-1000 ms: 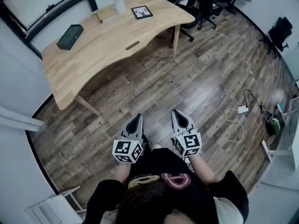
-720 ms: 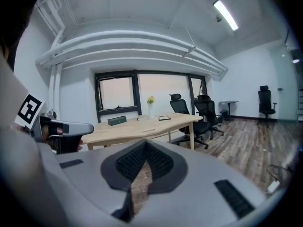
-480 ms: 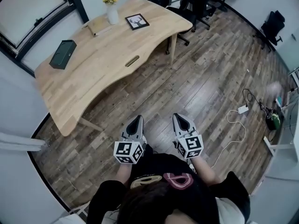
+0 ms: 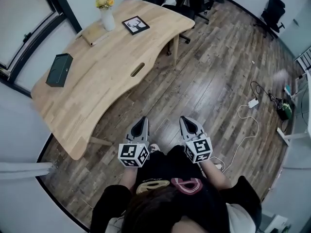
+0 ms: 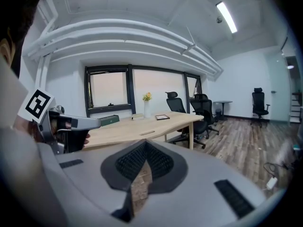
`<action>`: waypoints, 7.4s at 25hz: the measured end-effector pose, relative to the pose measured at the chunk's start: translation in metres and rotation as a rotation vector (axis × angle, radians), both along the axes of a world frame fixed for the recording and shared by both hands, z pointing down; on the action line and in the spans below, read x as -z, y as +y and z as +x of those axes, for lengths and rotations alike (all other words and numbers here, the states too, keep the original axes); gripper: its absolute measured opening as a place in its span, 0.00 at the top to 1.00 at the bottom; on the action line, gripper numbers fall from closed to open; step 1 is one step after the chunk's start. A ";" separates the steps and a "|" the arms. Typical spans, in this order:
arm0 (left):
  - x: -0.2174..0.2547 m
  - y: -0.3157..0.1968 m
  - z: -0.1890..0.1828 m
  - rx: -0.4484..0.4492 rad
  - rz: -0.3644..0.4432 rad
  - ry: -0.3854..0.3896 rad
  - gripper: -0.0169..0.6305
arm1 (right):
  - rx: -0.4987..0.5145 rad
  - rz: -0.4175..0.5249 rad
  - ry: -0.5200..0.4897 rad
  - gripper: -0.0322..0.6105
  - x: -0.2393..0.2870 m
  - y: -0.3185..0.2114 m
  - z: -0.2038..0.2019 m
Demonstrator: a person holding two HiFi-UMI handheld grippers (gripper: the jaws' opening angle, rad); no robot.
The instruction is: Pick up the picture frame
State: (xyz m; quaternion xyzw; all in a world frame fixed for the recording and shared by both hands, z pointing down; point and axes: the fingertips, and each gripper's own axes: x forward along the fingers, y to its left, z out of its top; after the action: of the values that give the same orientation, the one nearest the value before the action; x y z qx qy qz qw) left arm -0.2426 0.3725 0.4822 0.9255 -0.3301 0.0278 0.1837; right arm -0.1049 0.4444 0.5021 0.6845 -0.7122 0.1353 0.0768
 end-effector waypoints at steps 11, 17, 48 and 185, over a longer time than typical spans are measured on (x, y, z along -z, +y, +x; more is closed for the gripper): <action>-0.009 -0.024 -0.009 -0.008 -0.028 0.001 0.94 | -0.014 -0.016 -0.004 0.93 -0.004 -0.022 -0.009; -0.014 -0.034 -0.005 0.002 -0.044 -0.005 0.94 | -0.010 -0.038 -0.013 0.93 -0.011 -0.032 -0.003; -0.019 -0.188 0.162 0.343 -0.083 -0.072 0.94 | 0.277 -0.033 -0.028 0.93 -0.005 -0.249 0.177; -0.096 -0.721 0.198 0.498 -0.385 -0.358 0.77 | 0.335 -0.415 -0.025 0.74 -0.079 -0.796 0.219</action>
State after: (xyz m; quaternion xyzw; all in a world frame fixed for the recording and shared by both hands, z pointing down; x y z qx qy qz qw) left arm -0.0441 -0.3483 0.5778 0.7454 -0.5612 0.2054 0.2954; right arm 0.1145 -0.3515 0.5810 0.5250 -0.7735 0.2722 0.2280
